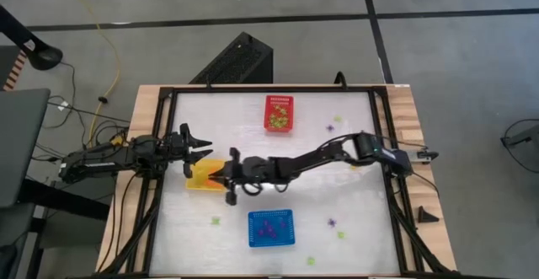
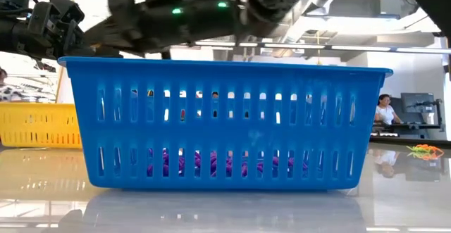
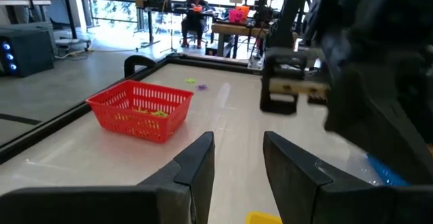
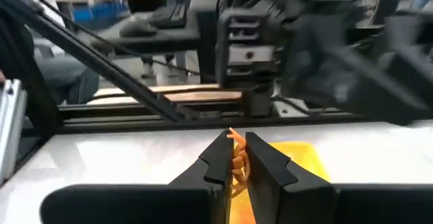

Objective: Sort Halloween decoration
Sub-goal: Put the orange spider toy into the yellow basket

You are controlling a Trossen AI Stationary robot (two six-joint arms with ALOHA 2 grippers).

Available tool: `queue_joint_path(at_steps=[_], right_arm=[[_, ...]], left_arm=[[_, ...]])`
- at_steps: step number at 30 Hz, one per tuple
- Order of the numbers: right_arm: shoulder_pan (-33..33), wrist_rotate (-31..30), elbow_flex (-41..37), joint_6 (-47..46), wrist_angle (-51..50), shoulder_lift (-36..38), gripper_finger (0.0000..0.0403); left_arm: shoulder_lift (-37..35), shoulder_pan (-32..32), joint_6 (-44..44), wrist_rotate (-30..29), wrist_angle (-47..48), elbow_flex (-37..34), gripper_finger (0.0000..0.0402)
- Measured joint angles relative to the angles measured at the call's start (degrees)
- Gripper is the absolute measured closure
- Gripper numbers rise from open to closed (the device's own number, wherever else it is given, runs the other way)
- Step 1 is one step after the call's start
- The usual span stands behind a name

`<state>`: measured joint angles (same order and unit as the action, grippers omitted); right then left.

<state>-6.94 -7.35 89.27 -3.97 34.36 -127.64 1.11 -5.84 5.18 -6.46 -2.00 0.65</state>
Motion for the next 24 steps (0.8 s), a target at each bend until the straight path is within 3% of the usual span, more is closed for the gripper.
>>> queue_joint_path(at_steps=[7, 11, 18, 24], right_arm=[[0.9, 0.5, 14.5, -1.9, -15.0, -8.6, 0.0333], [2.1, 3.7, 19.7, -2.2, -21.5, -10.7, 0.0332], [2.9, 4.7, 21.1, -2.2, -25.6, -10.2, 0.032], [3.2, 4.7, 21.2, -2.2, -28.6, -9.2, 0.0249]], left_arm=[[0.0, 0.0, 0.0, 0.0, 0.0, 0.0, 0.0285], [0.0, 0.0, 0.0, 0.0, 0.0, 0.0, 0.0285], [0.0, 0.0, 0.0, 0.0, 0.0, 0.0, 0.0285], [0.0, 0.0, 0.0, 0.0, 0.0, 0.0, 0.0285]])
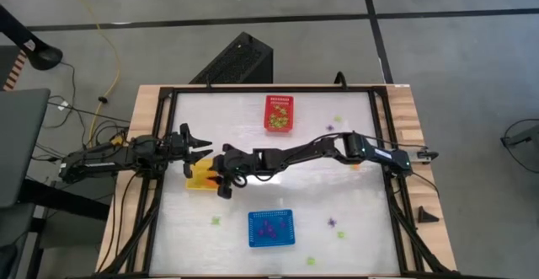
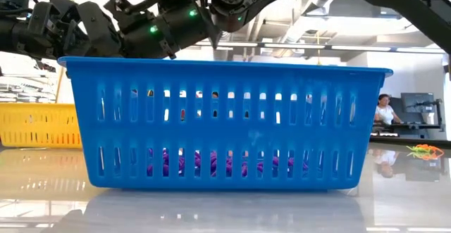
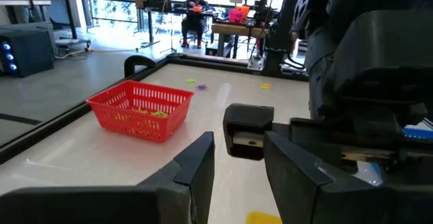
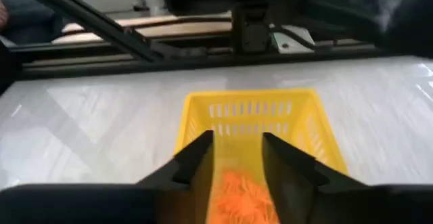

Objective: Sort Halloween decoration
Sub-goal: Put the orange spider toy into the yellow basket, then put the purple spider toy into the blue basket

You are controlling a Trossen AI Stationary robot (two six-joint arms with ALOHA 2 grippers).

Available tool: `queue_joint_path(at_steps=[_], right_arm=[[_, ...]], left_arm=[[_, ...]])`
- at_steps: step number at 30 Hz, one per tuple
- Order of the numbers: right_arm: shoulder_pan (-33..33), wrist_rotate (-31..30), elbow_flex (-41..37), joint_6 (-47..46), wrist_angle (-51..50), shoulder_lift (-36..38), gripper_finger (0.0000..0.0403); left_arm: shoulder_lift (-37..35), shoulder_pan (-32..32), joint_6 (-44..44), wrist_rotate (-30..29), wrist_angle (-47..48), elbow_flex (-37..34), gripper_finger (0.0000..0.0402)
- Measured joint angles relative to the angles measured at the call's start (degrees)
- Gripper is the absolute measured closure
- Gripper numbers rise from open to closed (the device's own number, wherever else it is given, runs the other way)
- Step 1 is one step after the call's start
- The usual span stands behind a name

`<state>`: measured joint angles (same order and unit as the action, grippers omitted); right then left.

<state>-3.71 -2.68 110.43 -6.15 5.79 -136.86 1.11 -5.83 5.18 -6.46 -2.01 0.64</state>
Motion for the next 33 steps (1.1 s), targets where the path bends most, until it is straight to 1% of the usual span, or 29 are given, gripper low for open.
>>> queue_joint_path(at_steps=[3, 5, 8, 12, 16, 19, 21, 23, 27, 30, 33], right_arm=[[0.1, 0.0, 0.0, 0.3, -3.2, 0.5, 0.0205], [0.1, 1.8, 0.0, 2.2, -6.5, 1.3, 0.0182], [0.1, 3.0, -0.1, 6.5, -20.3, 6.1, 0.0163], [0.3, 3.0, 0.2, 8.1, -40.8, 15.0, 0.0161], [-0.7, 2.9, 0.0, 6.0, -63.2, 21.9, 0.0167], [-2.9, 2.2, 0.0, 0.8, -79.0, 25.6, 0.017], [-4.6, 1.1, -1.4, -3.4, -84.7, 28.2, 0.0172], [-6.3, 1.6, -4.9, -7.5, -86.2, 30.9, 0.0172], [-10.2, 6.1, -16.5, -16.3, -84.4, 37.8, 0.0173], [-13.7, 9.8, -26.6, -23.6, -79.5, 43.0, 0.0173], [-17.1, 14.8, -36.3, -30.0, -70.9, 46.1, 0.0173]], left_arm=[[0.0, 0.0, 0.0, 0.0, 0.0, 0.0, 0.0285], [0.0, 0.0, 0.0, 0.0, 0.0, 0.0, 0.0285], [0.0, 0.0, 0.0, 0.0, 0.0, 0.0, 0.0285], [0.0, 0.0, 0.0, 0.0, 0.0, 0.0, 0.0285], [0.0, 0.0, 0.0, 0.0, 0.0, 0.0, 0.0285], [0.0, 0.0, 0.0, 0.0, 0.0, 0.0, 0.0285], [0.0, 0.0, 0.0, 0.0, 0.0, 0.0, 0.0285], [0.0, 0.0, 0.0, 0.0, 0.0, 0.0, 0.0285], [0.0, 0.0, 0.0, 0.0, 0.0, 0.0, 0.0285], [0.0, 0.0, 0.0, 0.0, 0.0, 0.0, 0.0285], [0.0, 0.0, 0.0, 0.0, 0.0, 0.0, 0.0285]])
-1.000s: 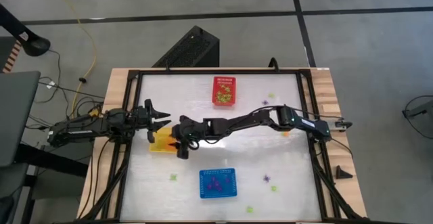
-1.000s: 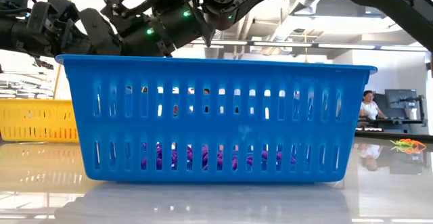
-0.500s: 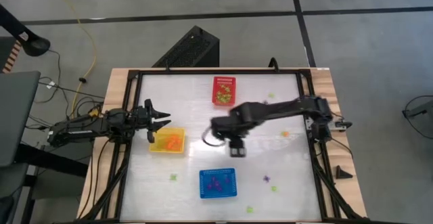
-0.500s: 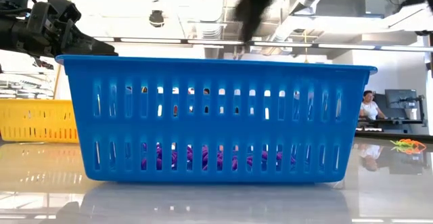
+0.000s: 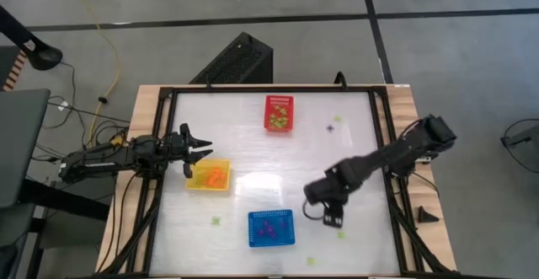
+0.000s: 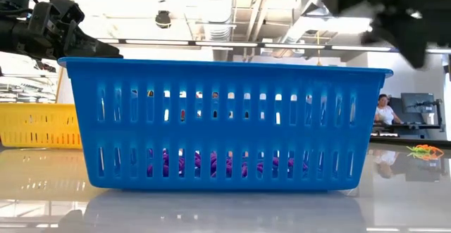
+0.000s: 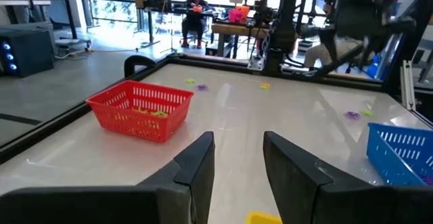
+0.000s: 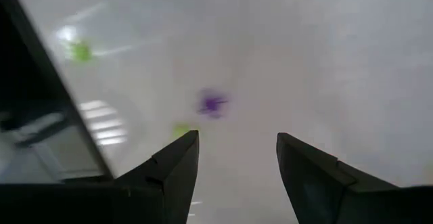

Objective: Sort Halloween decoration
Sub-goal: Put the purple spider toy into the blue basket

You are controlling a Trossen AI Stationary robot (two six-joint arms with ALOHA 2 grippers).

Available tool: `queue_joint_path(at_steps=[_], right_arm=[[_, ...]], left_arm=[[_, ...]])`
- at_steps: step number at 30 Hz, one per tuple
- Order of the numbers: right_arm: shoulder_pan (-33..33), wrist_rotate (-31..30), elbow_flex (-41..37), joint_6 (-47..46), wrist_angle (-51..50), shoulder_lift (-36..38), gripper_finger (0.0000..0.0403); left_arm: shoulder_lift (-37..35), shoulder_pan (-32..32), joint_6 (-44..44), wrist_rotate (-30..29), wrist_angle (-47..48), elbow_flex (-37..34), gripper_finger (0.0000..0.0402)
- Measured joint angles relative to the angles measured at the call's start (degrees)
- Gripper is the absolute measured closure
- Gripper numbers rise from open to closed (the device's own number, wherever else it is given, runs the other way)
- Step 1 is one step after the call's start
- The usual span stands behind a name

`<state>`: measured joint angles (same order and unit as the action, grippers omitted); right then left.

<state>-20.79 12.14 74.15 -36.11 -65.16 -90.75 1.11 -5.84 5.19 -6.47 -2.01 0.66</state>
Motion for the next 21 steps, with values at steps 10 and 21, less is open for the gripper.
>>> queue_joint_path(at_steps=[10, 21], right_arm=[[-11.0, 9.3, -11.6, -11.9, 17.0, -1.3, 0.0173], [-5.6, 11.9, -11.6, -13.1, 18.3, -10.4, 0.0173]], left_arm=[[0.0, 0.0, 0.0, 0.0, 0.0, 0.0, 0.0285], [0.0, 0.0, 0.0, 0.0, 0.0, 0.0, 0.0285]])
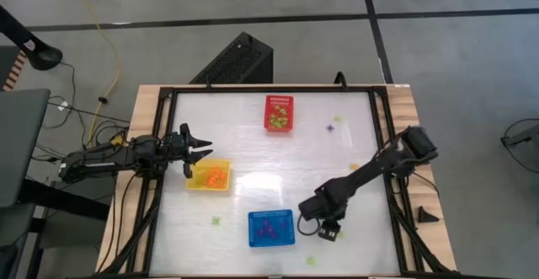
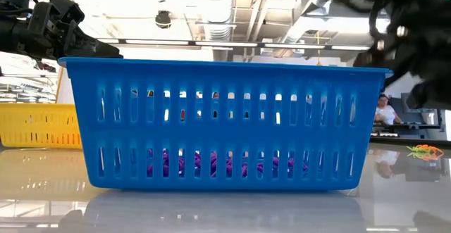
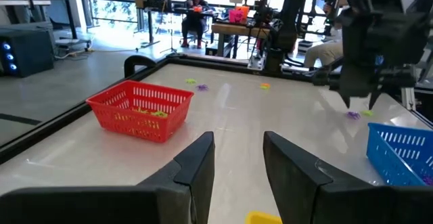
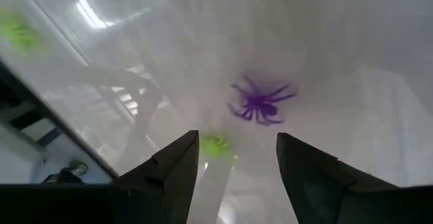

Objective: Sort Halloween decoration
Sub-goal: Put the purple spider toy into the blue basket

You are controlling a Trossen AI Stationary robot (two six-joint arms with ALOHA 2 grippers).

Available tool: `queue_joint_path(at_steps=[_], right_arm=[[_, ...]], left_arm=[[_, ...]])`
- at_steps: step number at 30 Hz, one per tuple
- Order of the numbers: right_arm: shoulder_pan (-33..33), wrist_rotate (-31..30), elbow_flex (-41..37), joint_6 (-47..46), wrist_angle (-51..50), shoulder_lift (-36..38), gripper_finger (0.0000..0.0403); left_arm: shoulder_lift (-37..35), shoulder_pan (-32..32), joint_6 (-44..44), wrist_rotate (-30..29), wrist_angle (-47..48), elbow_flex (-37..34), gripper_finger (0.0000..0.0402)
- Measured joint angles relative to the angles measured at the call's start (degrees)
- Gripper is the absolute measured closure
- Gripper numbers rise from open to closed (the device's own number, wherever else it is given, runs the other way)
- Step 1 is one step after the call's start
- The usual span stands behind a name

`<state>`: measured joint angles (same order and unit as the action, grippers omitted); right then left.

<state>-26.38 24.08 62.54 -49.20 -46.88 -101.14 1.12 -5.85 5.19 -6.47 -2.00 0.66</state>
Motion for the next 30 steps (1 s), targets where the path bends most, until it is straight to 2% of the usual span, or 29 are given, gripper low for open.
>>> queue_joint_path(at_steps=[9, 21, 25, 30], right_arm=[[1.2, 2.4, 0.2, 0.1, -0.5, -5.6, 0.0173], [3.4, 1.4, 0.1, -3.3, -0.2, -5.9, 0.0179], [3.8, 1.4, 0.1, -3.4, -0.1, -5.9, 0.0209], [5.0, 2.0, 0.1, -3.2, -0.2, -6.0, 0.0275]], left_arm=[[0.0, 0.0, 0.0, 0.0, 0.0, 0.0, 0.0285], [0.0, 0.0, 0.0, 0.0, 0.0, 0.0, 0.0285], [0.0, 0.0, 0.0, 0.0, 0.0, 0.0, 0.0285], [0.0, 0.0, 0.0, 0.0, 0.0, 0.0, 0.0285]])
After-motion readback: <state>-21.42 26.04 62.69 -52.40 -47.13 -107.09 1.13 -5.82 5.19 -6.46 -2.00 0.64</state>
